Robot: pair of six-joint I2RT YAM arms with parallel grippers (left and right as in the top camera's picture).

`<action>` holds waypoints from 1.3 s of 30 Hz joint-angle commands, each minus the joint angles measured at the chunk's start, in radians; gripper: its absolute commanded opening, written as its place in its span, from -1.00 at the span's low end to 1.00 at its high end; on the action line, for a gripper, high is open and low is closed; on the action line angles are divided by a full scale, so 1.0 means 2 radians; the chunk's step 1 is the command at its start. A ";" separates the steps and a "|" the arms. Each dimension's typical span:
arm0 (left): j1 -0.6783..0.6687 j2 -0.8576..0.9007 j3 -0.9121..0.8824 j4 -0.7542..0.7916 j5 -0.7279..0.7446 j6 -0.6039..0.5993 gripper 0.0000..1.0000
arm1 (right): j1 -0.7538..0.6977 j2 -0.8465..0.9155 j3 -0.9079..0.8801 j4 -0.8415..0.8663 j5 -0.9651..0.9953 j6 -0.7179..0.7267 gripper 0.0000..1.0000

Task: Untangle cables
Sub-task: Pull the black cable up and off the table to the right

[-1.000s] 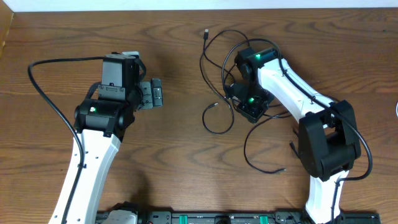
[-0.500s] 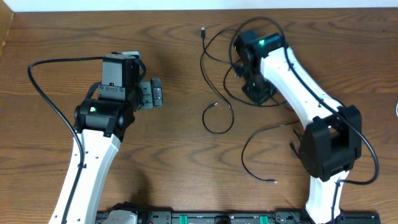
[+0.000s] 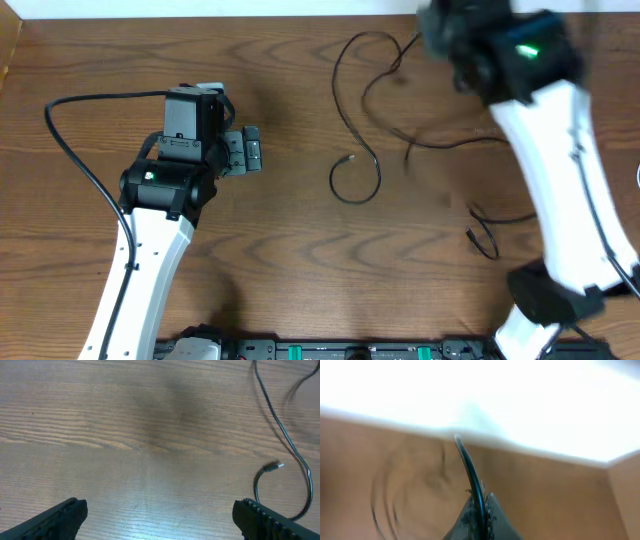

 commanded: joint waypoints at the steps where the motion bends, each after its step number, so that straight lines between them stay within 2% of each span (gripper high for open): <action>1: 0.002 0.002 0.006 -0.002 -0.001 0.008 0.95 | 0.000 -0.043 0.034 0.061 0.024 0.011 -0.97; 5: 0.002 0.002 0.006 -0.002 -0.001 0.008 0.95 | 0.000 -0.074 0.037 0.156 0.025 0.009 -0.98; 11: 0.002 0.002 0.006 -0.002 -0.001 0.008 0.95 | -0.004 -0.079 0.037 0.225 0.074 -0.023 -0.97; 15: 0.002 0.002 0.006 -0.002 -0.001 0.008 0.95 | -0.016 -0.068 0.036 0.236 0.101 -0.043 -0.98; 29: 0.002 0.002 0.006 -0.002 -0.001 0.008 0.95 | -0.103 -0.021 0.036 0.254 0.120 -0.043 -0.97; 39: 0.002 0.002 0.006 -0.002 -0.001 0.008 0.95 | -0.201 0.022 0.036 0.265 0.123 -0.041 -0.97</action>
